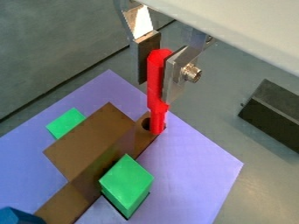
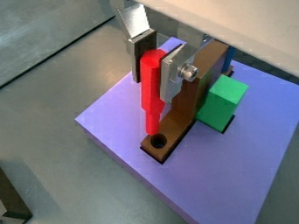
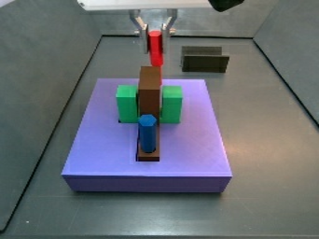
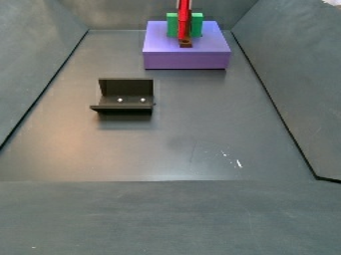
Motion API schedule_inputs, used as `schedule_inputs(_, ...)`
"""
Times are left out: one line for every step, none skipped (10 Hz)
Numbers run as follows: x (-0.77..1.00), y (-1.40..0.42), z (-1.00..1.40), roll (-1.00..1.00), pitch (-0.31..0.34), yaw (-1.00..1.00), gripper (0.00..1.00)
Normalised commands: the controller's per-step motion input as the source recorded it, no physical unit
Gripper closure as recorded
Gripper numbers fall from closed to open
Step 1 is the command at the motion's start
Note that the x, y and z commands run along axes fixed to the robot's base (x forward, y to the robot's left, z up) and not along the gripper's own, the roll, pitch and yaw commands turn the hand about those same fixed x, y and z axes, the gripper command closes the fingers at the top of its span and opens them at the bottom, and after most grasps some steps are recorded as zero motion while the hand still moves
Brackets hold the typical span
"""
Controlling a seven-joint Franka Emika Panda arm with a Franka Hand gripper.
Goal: Pick up the red object. Move up. Move to above the board. Insert the red object.
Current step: Insert the red object.
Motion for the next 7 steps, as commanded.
schedule_inputs(-0.11, 0.0, -0.08, 0.08, -0.043, -0.09, 1.0)
schedule_inputs(-0.08, 0.0, -0.11, 0.11, -0.036, -0.1, 1.0)
schedule_inputs(-0.06, 0.0, -0.15, 0.13, -0.036, -0.09, 1.0)
schedule_inputs(-0.11, 0.0, -0.18, 0.03, -0.037, -0.08, 1.0)
schedule_inputs(-0.13, 0.0, -0.13, 0.0, -0.021, -0.1, 1.0)
schedule_inputs(-0.15, 0.0, -0.13, 0.0, -0.024, -0.09, 1.0)
schedule_inputs(-0.15, 0.0, -0.11, 0.0, -0.019, -0.1, 1.0)
